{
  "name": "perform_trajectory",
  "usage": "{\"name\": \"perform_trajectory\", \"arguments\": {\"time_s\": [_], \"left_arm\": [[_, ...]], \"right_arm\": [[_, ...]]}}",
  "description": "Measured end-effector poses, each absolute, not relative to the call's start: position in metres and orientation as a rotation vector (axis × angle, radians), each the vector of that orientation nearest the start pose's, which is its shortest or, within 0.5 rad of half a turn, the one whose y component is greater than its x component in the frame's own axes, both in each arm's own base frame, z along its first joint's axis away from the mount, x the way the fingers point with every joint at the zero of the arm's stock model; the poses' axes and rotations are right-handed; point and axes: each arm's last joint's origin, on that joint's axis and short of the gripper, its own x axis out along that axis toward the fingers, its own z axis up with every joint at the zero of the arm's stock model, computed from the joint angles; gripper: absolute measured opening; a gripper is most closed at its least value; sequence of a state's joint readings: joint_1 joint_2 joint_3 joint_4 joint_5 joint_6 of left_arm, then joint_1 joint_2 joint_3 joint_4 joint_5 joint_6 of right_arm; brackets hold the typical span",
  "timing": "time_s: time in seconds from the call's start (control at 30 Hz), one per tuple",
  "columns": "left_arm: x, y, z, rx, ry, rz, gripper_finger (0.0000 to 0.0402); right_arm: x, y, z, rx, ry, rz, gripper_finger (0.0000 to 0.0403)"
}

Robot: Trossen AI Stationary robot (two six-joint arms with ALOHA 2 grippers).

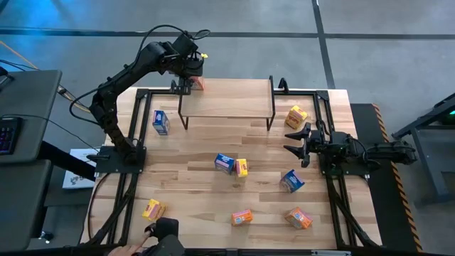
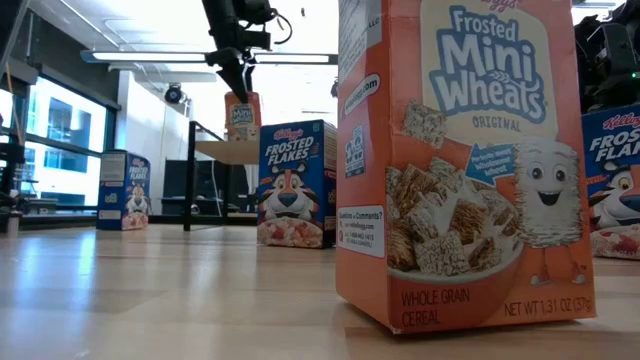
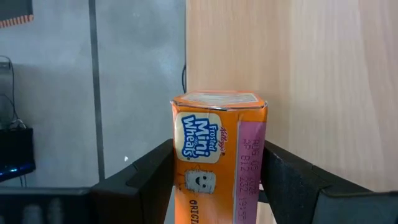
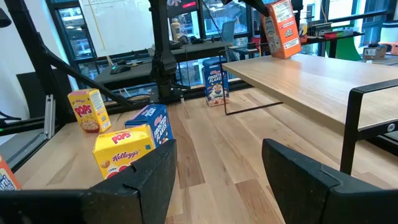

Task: Stack cereal on shelf
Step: Put the top left orange cereal box on the shelf

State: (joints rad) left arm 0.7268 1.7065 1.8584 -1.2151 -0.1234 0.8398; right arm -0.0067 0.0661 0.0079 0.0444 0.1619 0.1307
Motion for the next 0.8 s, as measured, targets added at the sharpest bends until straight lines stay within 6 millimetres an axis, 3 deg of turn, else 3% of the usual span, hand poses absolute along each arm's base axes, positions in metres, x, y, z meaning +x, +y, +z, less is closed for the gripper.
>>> {"name": "perform_trajectory", "arguments": {"time_s": [0.8], "left_arm": [[0.2476,0.2263,0.3775,0.366,1.245,0.268,0.0219]], "right_arm": [[0.1009,-0.0053,0.1653,0.129,0.003,-0.169,0.0229]]}}
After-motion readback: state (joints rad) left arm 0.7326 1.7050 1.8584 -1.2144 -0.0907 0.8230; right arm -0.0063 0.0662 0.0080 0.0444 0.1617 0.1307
